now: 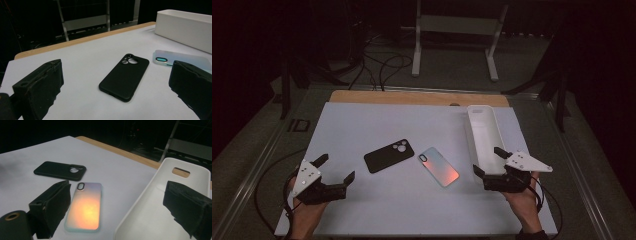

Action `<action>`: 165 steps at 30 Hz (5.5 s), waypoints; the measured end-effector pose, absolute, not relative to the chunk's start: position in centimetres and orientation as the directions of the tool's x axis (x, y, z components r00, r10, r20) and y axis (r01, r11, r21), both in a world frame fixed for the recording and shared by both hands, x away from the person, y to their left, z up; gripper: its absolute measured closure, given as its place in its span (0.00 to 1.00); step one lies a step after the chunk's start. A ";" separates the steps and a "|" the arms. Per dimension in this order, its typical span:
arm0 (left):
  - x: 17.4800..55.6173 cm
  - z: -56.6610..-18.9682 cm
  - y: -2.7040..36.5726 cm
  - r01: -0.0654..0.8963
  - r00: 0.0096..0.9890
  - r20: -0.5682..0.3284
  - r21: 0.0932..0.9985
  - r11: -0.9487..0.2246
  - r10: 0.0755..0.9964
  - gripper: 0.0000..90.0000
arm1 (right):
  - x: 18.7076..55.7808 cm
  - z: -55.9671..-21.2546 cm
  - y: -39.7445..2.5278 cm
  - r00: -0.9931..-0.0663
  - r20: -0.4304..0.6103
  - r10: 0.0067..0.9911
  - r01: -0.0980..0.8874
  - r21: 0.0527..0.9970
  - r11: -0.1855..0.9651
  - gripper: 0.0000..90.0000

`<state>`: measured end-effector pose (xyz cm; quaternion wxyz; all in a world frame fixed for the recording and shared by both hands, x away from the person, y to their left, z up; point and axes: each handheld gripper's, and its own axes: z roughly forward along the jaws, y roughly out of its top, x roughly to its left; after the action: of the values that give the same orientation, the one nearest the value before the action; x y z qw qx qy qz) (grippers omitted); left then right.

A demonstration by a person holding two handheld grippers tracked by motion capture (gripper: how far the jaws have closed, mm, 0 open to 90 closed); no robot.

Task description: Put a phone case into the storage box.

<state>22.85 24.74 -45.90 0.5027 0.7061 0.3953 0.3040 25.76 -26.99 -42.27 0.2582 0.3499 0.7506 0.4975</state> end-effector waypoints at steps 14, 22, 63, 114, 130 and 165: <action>22.8 -46.0 24.8 0.255 0.497 0.033 0.950 -0.182 0.867 0.00 | 26.8 -41.2 -25.2 -0.636 -0.055 0.770 0.281 0.913 0.297 0.09; 22.8 -46.1 24.8 0.253 0.501 0.033 0.950 -0.183 0.865 0.00 | 27.6 -40.8 -24.1 -0.649 -0.055 0.759 0.299 0.899 0.320 0.09; 22.6 -46.0 24.9 0.248 0.494 0.036 0.952 -0.181 0.869 0.00 | 31.7 -41.8 -18.4 -0.722 -0.089 0.686 0.381 0.777 0.501 0.09; 22.5 -46.1 25.0 0.252 0.492 0.034 0.951 -0.180 0.870 0.00 | 33.7 -49.1 -14.4 -0.725 -0.020 0.689 0.572 0.539 0.618 0.08; 22.5 -46.1 25.0 0.252 0.492 0.037 0.950 -0.183 0.870 0.00 | 34.1 -50.8 -14.6 -0.712 0.027 0.702 0.627 0.475 0.618 0.08; 22.5 -46.1 24.9 0.256 0.491 0.038 0.948 -0.187 0.870 0.00 | 33.3 -50.6 -14.2 -0.696 -0.052 0.716 0.627 0.443 0.641 0.18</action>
<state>22.53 24.93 -46.13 0.4975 0.7057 0.3990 0.3086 33.25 -14.17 -50.60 0.1119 0.3735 0.8989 0.1999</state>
